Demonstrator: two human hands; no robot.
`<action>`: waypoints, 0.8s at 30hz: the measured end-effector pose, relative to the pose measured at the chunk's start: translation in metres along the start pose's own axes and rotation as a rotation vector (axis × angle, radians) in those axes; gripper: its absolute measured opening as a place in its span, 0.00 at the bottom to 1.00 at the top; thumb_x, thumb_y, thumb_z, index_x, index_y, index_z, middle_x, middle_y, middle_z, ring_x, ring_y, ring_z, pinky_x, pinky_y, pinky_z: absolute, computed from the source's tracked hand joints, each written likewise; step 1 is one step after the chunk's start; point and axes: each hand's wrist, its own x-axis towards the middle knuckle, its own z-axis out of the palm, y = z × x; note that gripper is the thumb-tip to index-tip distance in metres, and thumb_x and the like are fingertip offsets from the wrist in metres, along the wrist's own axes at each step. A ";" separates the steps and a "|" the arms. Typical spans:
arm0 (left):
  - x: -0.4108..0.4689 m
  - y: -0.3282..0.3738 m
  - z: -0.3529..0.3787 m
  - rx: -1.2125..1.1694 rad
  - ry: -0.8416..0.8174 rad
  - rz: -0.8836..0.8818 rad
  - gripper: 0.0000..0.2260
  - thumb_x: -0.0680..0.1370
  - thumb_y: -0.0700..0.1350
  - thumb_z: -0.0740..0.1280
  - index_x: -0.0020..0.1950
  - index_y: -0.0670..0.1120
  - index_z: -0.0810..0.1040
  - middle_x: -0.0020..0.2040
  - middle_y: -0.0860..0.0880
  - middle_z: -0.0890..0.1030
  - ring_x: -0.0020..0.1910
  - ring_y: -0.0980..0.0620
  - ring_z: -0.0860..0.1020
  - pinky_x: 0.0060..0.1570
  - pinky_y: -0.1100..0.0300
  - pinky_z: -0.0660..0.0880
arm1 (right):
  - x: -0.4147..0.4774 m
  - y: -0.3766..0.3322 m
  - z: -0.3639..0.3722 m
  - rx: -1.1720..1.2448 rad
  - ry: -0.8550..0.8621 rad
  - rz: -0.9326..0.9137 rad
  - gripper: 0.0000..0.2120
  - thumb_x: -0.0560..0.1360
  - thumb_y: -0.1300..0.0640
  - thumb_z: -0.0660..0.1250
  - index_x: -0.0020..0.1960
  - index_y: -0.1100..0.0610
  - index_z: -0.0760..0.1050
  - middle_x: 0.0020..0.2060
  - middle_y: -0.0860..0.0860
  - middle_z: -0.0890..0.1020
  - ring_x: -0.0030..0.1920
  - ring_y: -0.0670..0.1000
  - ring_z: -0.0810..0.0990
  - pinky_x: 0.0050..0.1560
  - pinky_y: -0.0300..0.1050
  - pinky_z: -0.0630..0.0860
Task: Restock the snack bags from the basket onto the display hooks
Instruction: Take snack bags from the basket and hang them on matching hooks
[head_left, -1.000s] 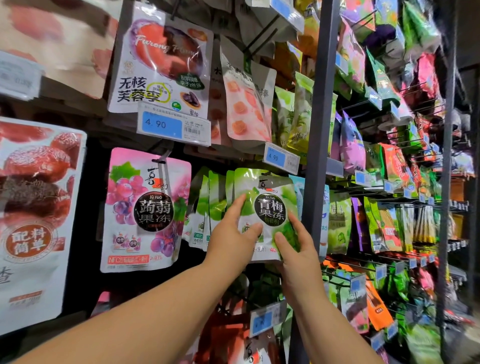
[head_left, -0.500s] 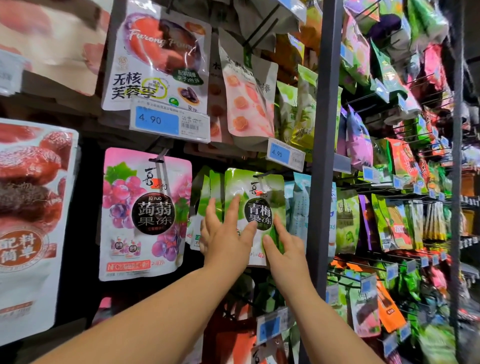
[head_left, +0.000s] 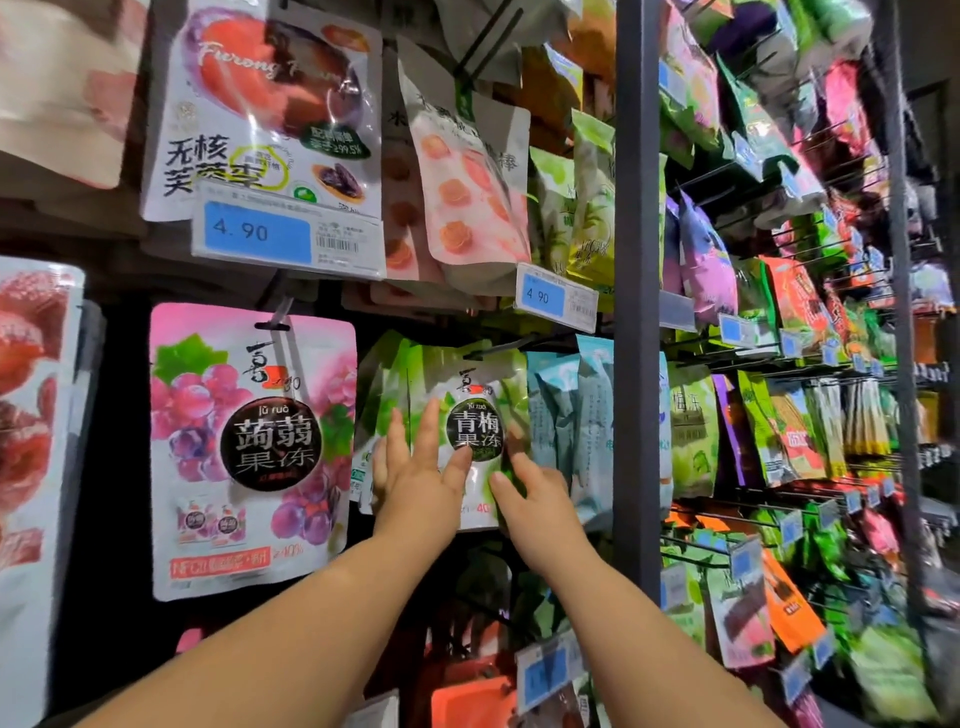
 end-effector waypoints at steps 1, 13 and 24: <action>-0.001 -0.001 0.001 0.008 0.002 0.007 0.28 0.83 0.56 0.57 0.78 0.67 0.45 0.80 0.57 0.37 0.78 0.48 0.37 0.75 0.44 0.49 | -0.001 0.001 0.000 -0.003 -0.007 0.001 0.24 0.83 0.49 0.58 0.77 0.52 0.63 0.70 0.56 0.64 0.71 0.54 0.65 0.60 0.37 0.60; -0.057 0.005 0.007 0.121 0.030 -0.003 0.29 0.83 0.56 0.57 0.81 0.56 0.48 0.80 0.50 0.41 0.78 0.44 0.44 0.74 0.41 0.52 | -0.047 0.006 -0.025 -0.092 0.000 -0.043 0.25 0.84 0.48 0.55 0.80 0.45 0.54 0.73 0.54 0.58 0.60 0.47 0.64 0.59 0.37 0.60; -0.194 0.027 0.072 0.012 -0.213 0.031 0.26 0.82 0.55 0.59 0.78 0.52 0.58 0.73 0.48 0.60 0.72 0.45 0.58 0.70 0.55 0.55 | -0.163 0.061 -0.087 -0.202 0.123 0.014 0.18 0.84 0.55 0.57 0.73 0.54 0.68 0.61 0.50 0.66 0.64 0.49 0.69 0.70 0.44 0.63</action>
